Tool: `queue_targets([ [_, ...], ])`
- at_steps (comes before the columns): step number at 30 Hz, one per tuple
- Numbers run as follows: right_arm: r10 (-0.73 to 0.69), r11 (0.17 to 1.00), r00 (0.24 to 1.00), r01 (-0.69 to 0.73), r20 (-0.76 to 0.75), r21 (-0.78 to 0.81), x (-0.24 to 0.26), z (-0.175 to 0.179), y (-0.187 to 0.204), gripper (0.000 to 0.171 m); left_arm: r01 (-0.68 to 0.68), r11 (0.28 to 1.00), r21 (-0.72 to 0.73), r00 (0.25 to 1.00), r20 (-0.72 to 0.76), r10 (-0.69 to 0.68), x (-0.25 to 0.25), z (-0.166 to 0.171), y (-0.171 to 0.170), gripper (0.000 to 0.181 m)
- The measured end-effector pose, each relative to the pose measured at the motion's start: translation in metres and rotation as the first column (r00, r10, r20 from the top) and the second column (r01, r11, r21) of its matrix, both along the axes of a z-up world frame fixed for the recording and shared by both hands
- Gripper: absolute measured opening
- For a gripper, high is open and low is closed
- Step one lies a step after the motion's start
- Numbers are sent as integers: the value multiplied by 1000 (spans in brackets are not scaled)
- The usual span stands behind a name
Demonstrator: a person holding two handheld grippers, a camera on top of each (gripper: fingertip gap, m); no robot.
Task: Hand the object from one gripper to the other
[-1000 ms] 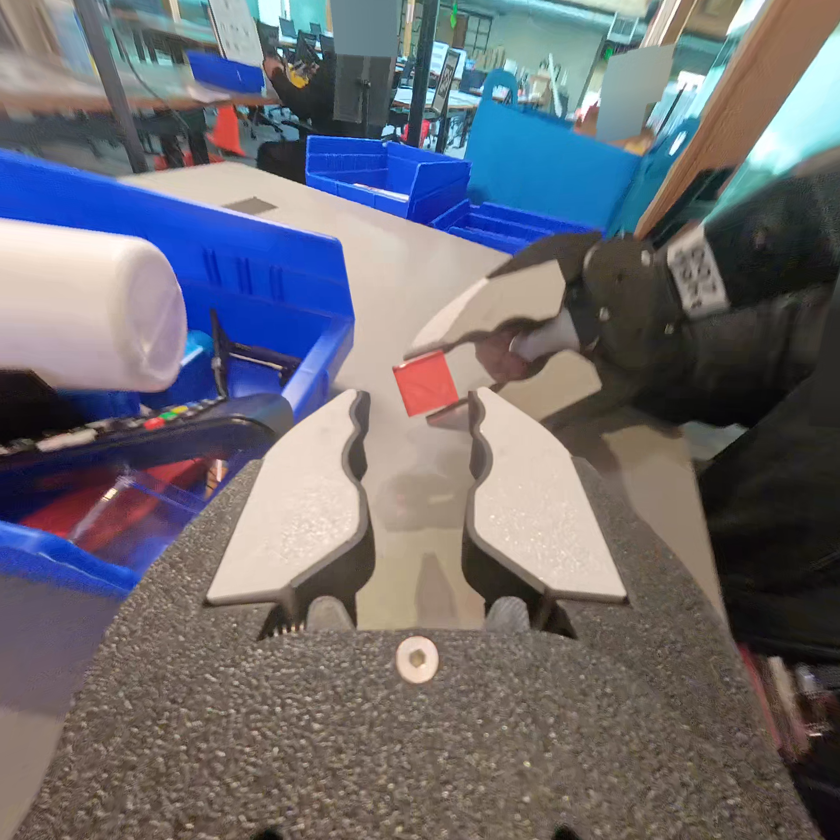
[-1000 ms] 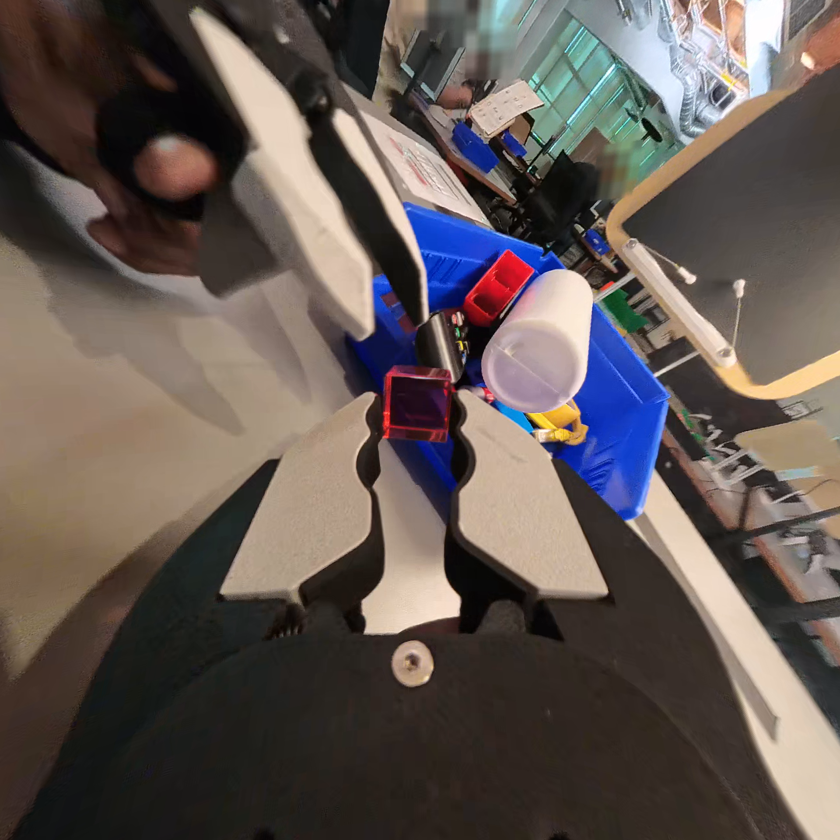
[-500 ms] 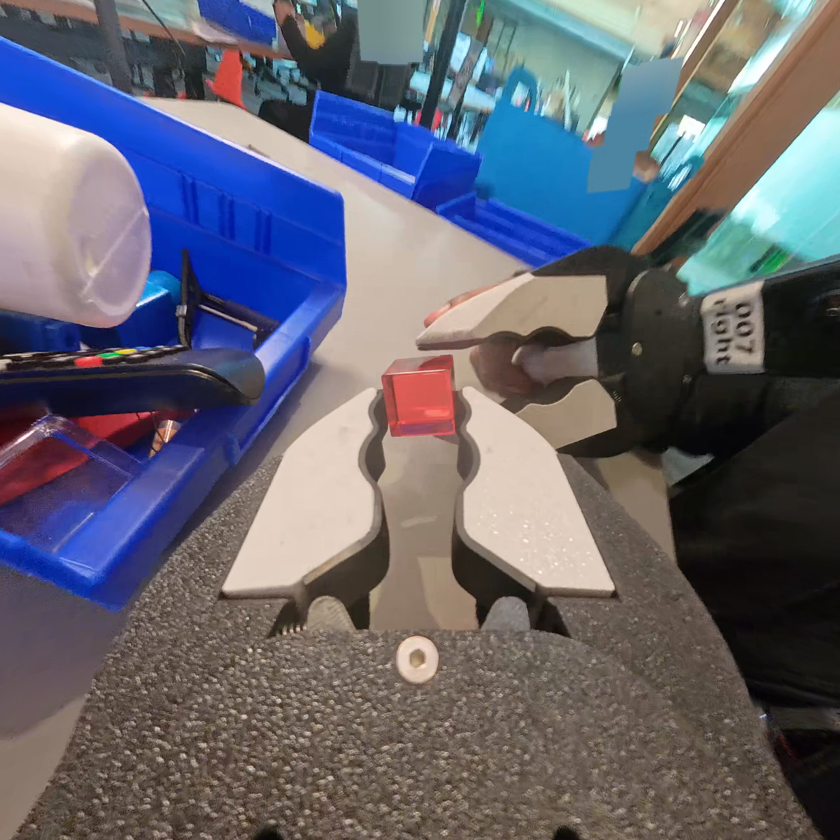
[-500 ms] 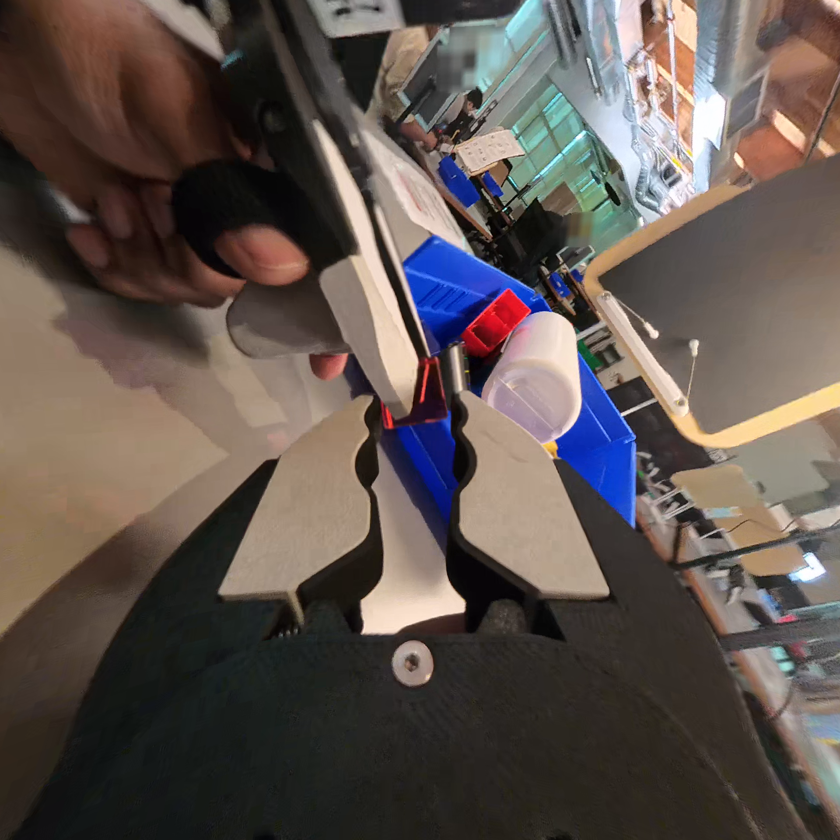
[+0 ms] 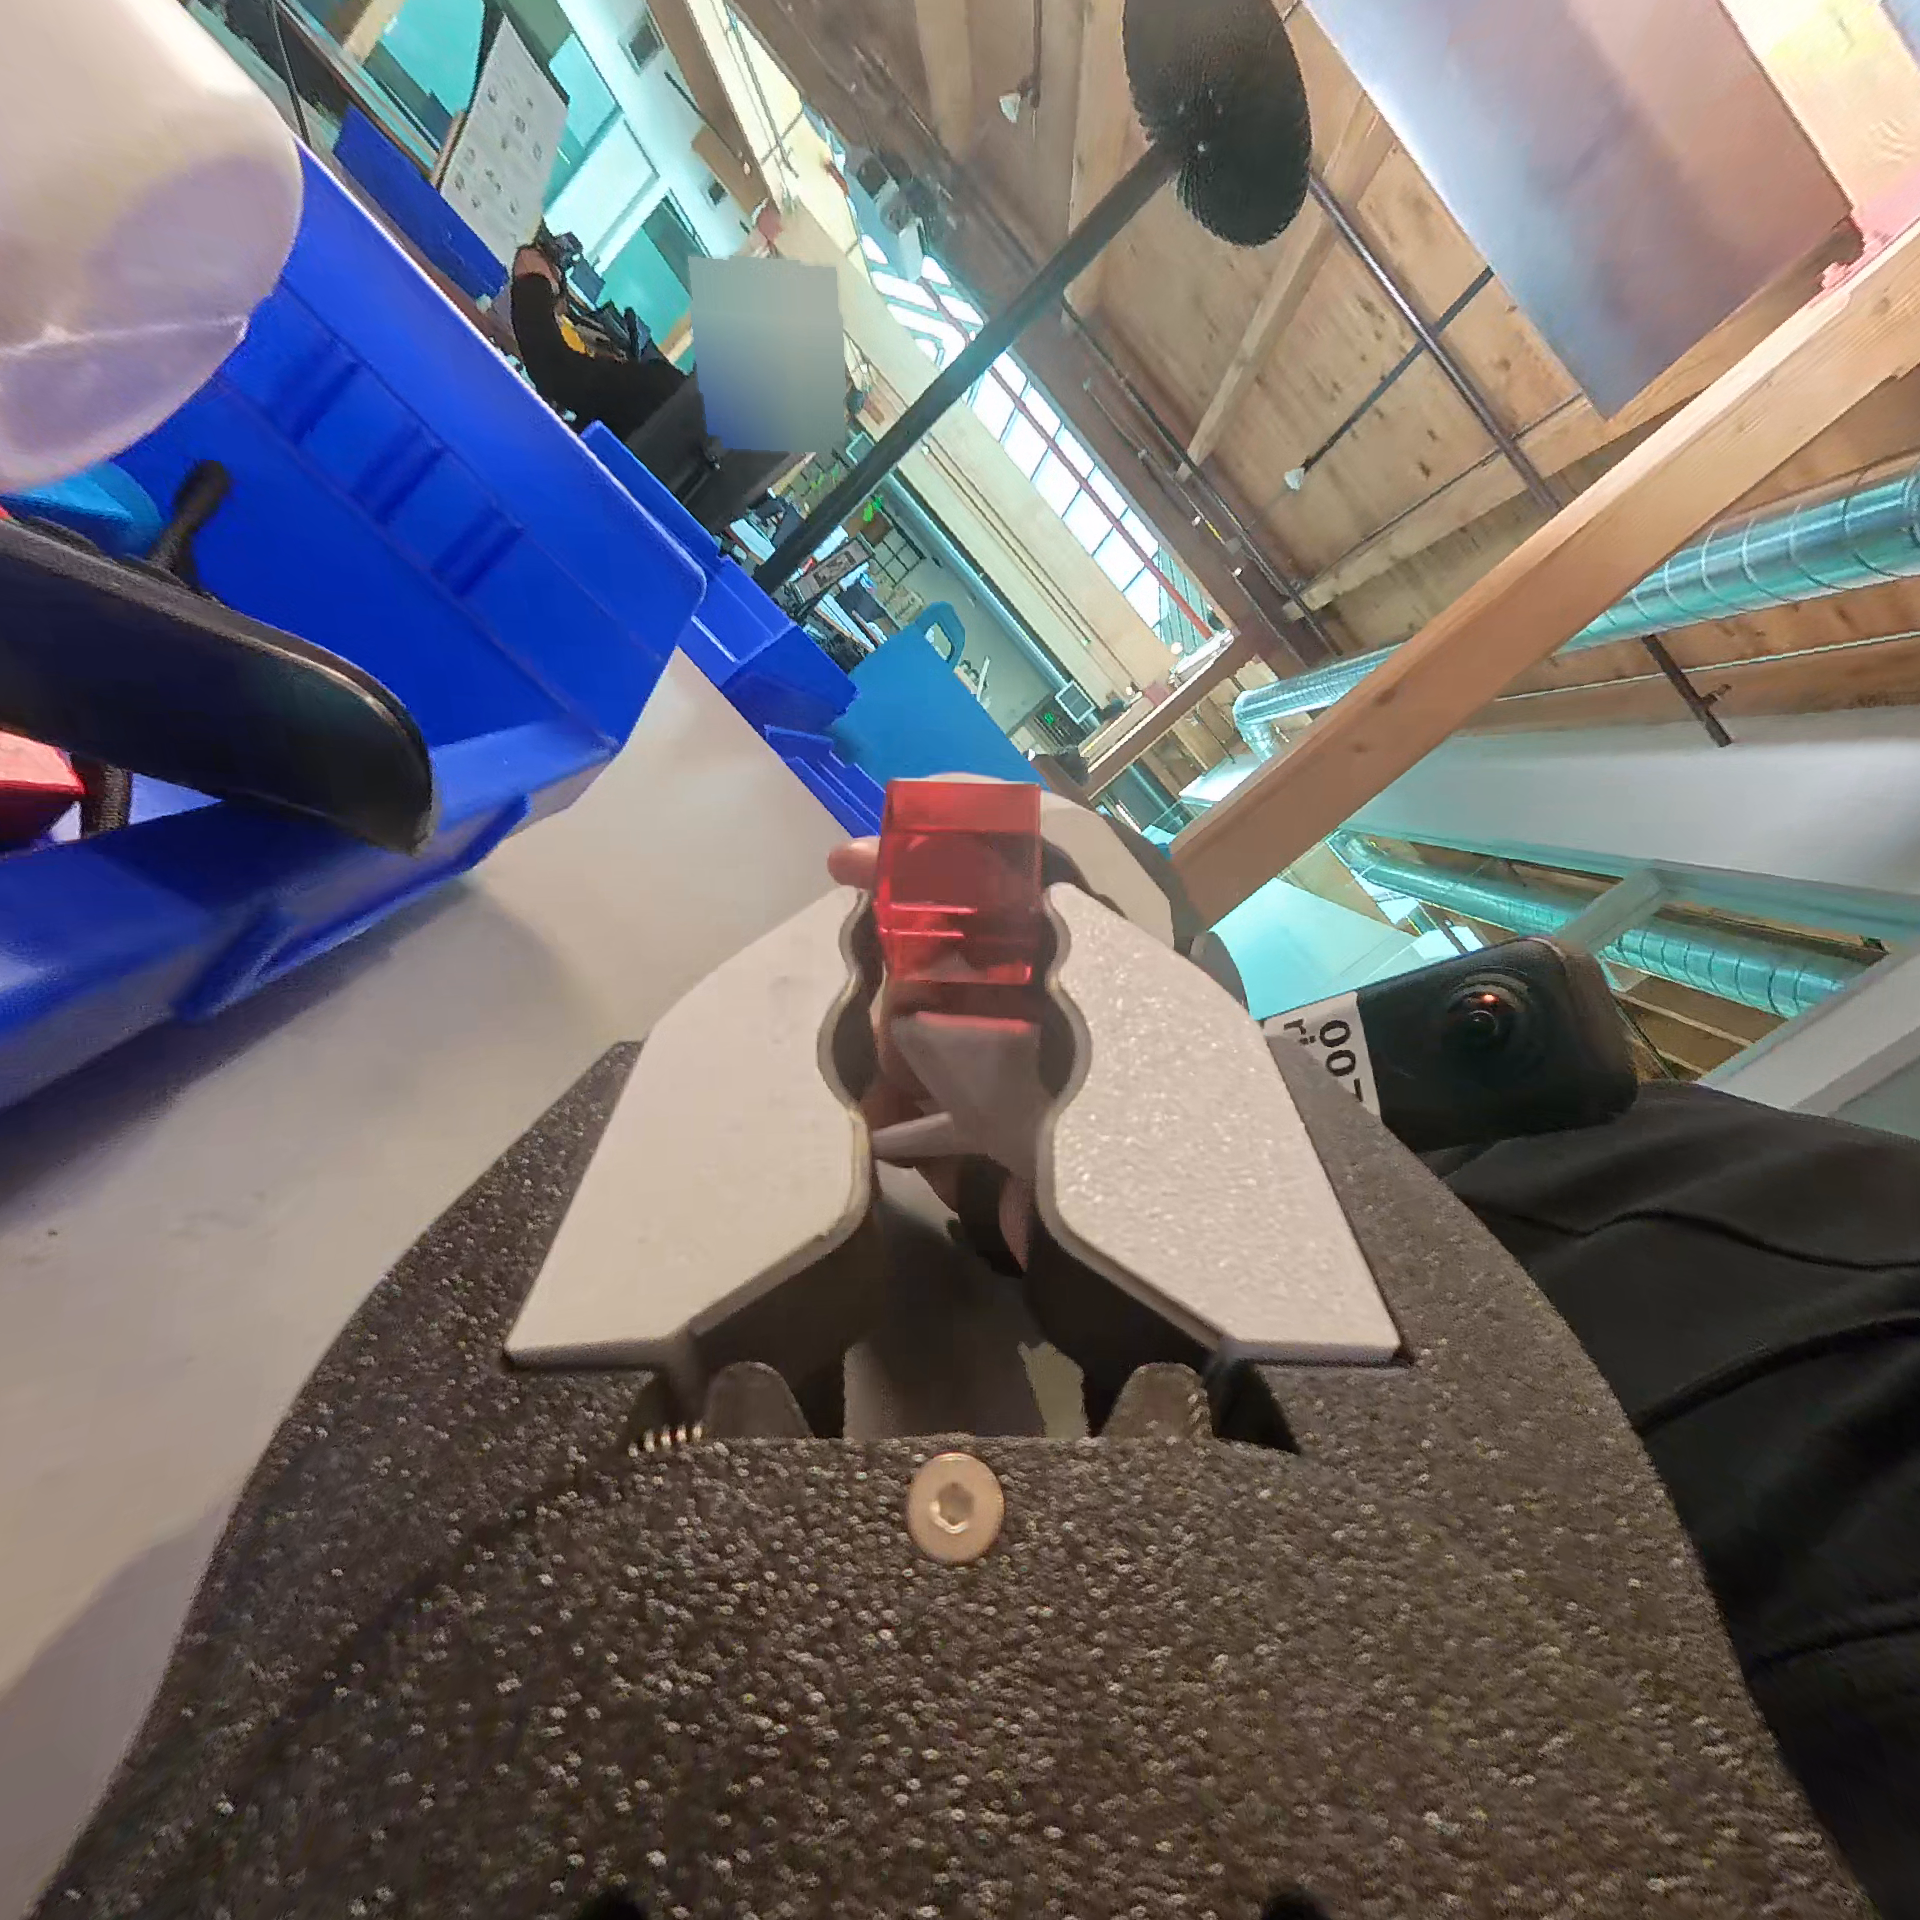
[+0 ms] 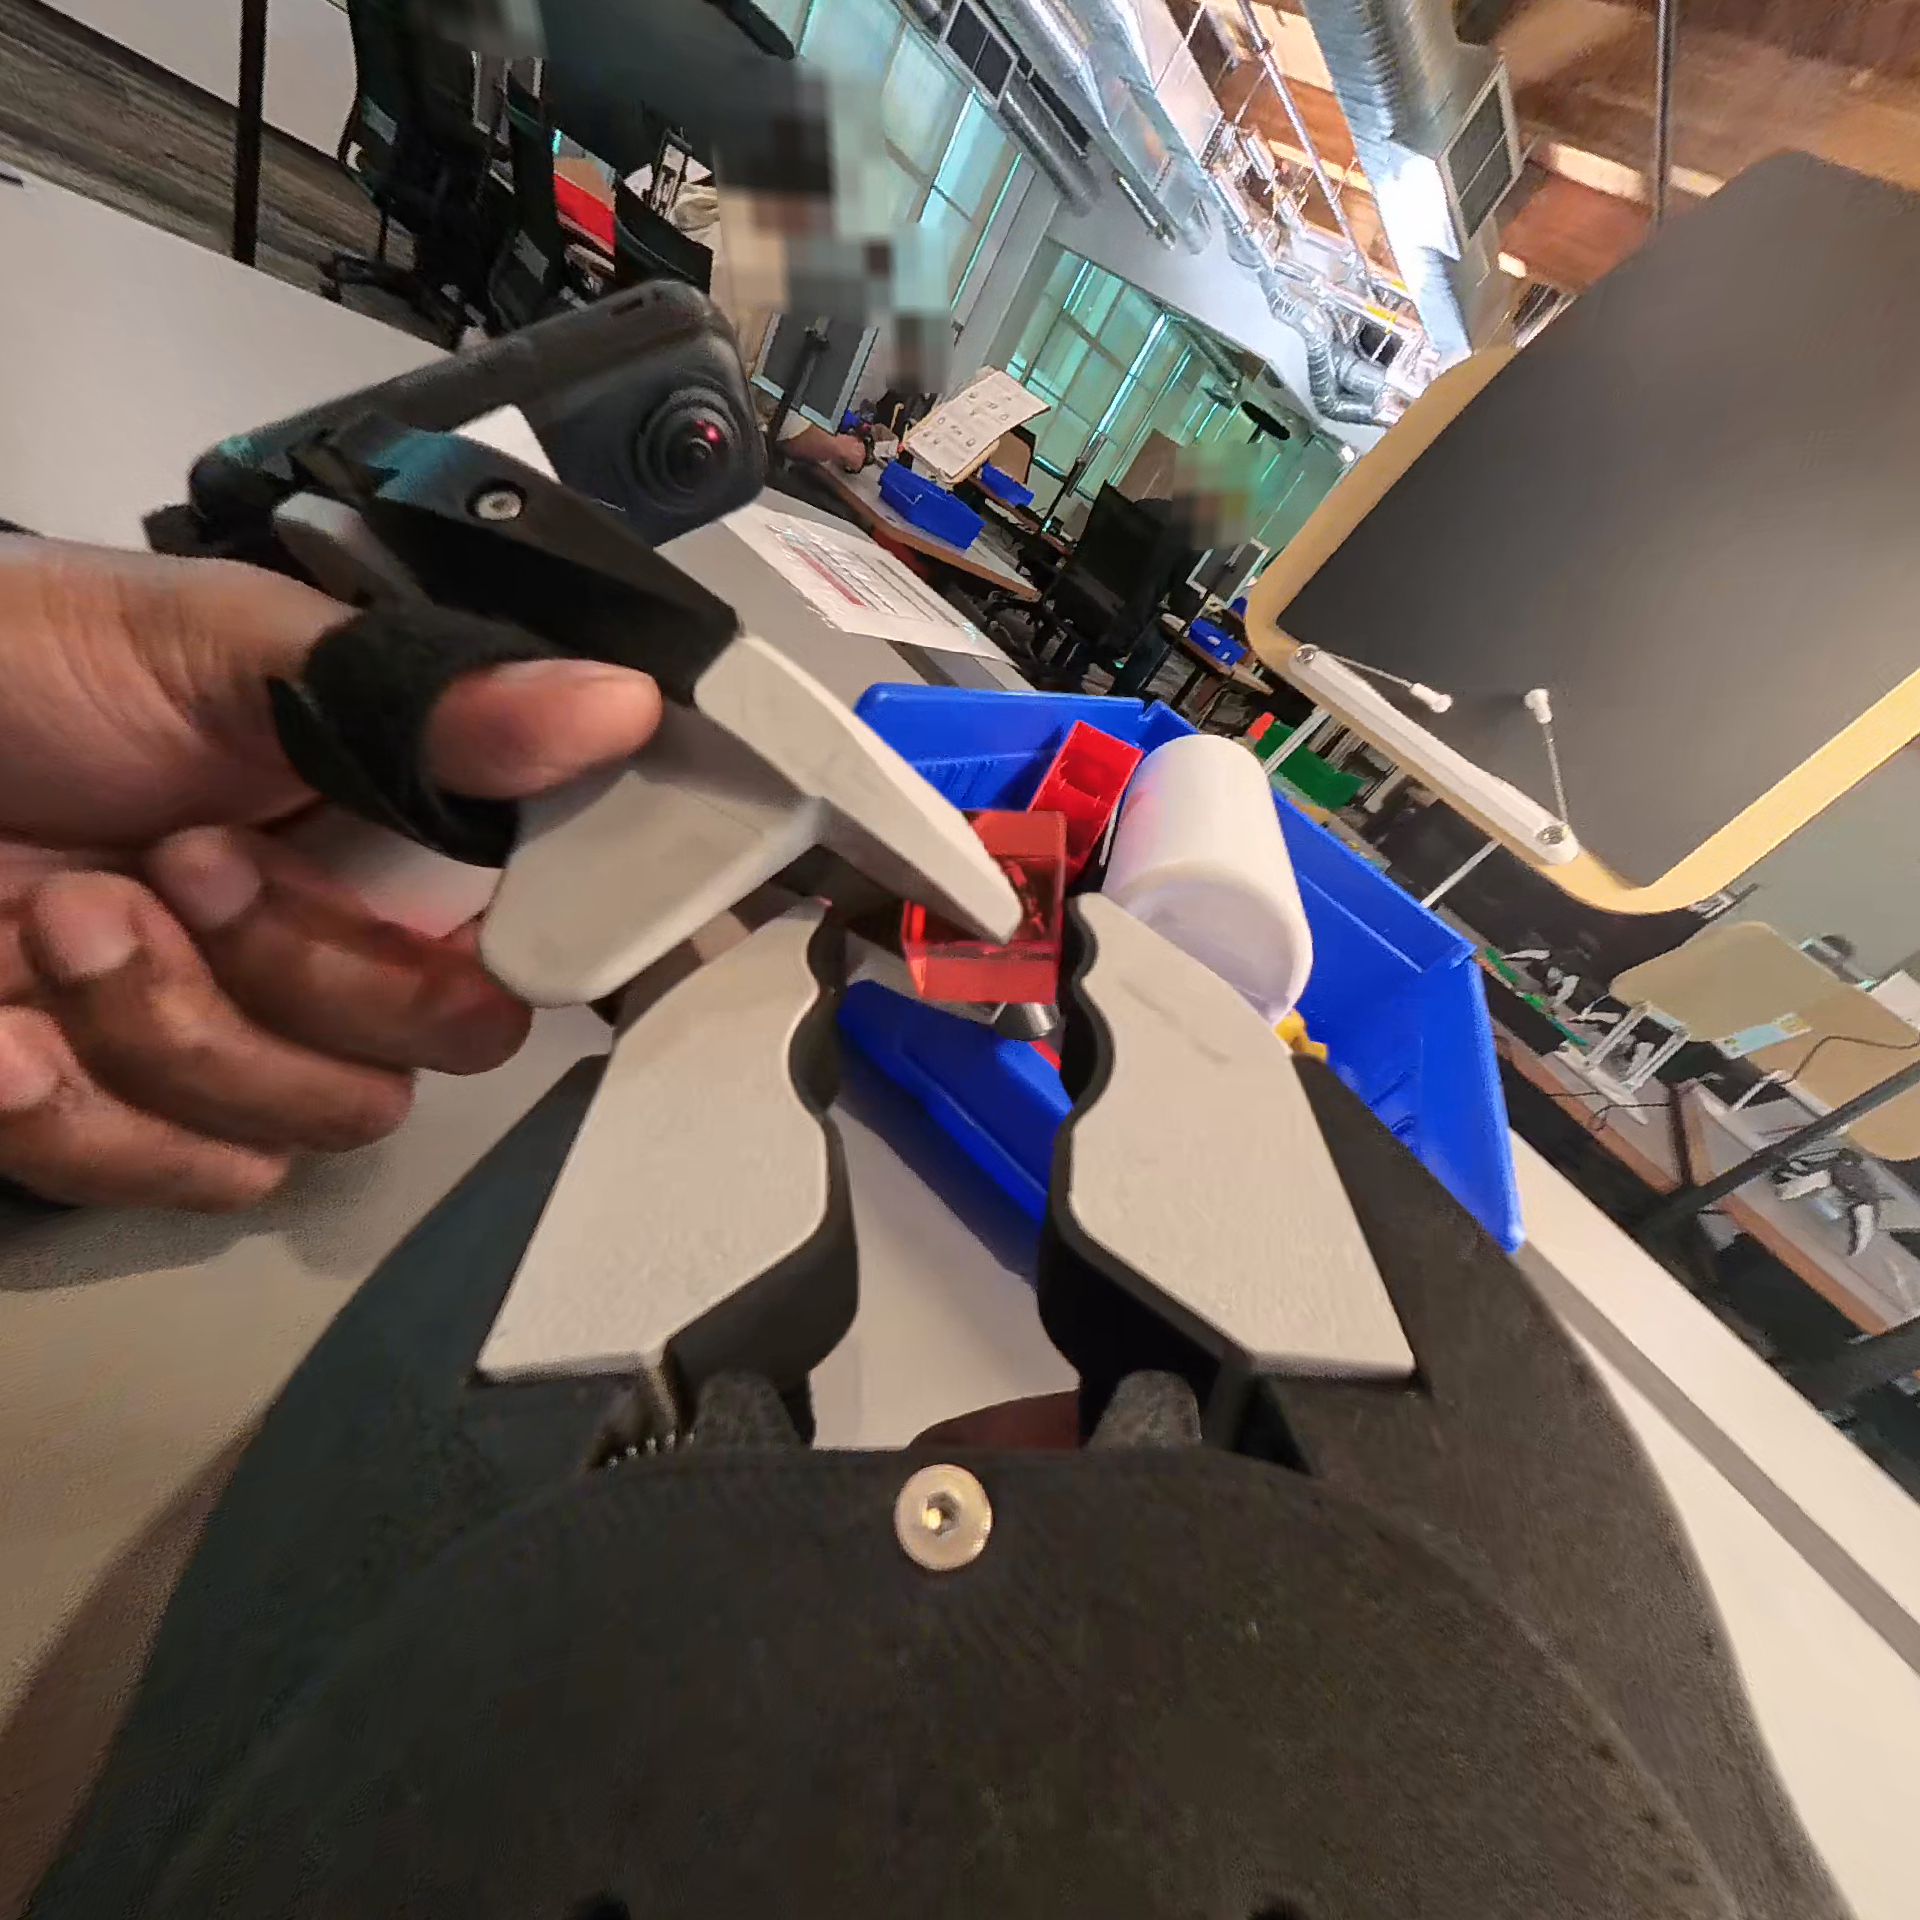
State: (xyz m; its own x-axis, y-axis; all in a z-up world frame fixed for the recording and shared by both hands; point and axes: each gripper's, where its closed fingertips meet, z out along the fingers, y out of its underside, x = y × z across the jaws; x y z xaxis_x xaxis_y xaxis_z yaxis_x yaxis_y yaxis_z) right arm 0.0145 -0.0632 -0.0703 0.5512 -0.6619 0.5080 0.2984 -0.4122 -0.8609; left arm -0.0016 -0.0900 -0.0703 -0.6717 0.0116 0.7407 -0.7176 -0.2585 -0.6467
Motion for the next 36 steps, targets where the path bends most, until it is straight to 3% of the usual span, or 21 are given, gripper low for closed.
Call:
queue_targets([
  [2, 10, 1000, 1000, -10, 24, -20, 1, 0, -4, 27, 20, 1000, 24, 1000, 6, -20, -1, -2, -1, 28],
  [4, 42, 998, 999, -41, 26, -47, 0, -1, -6, 27, 53, 996, 69, 998, 30, -56, -3, -4, -3, 28],
  [8, 86, 990, 996, -82, 28, -116, -1, -7, -10, 27, 64, 984, 166, 991, 110, -82, 3, -3, 2, 46],
  [12, 78, 976, 996, -66, 49, -210, 2, -15, -15, 27, -59, 939, 339, 952, 303, -49, 15, -6, 12, 48],
  [18, -52, 918, 993, 91, 111, -385, 13, -30, -19, 27, -385, 775, 502, 769, 638, -31, 20, -12, 15, 46],
  [26, -117, 872, 983, 171, 145, -458, 10, -37, -6, 27, -484, 646, 590, 736, 674, -64, 13, -37, 6, 42],
  [30, -112, 862, 978, 183, 176, -473, 8, -36, -5, 27, -501, 631, 592, 726, 685, -67, 17, -39, 9, 32],
  [34, -86, 914, 990, 124, 115, -386, 6, -32, -4, 28, -440, 704, 558, 745, 664, -61, 15, -33, 7, 30],
  [36, -50, 950, 998, 55, 23, -306, 5, -31, -6, 30, -450, 718, 530, 697, 712, -89, 16, -30, 9, 30],
])
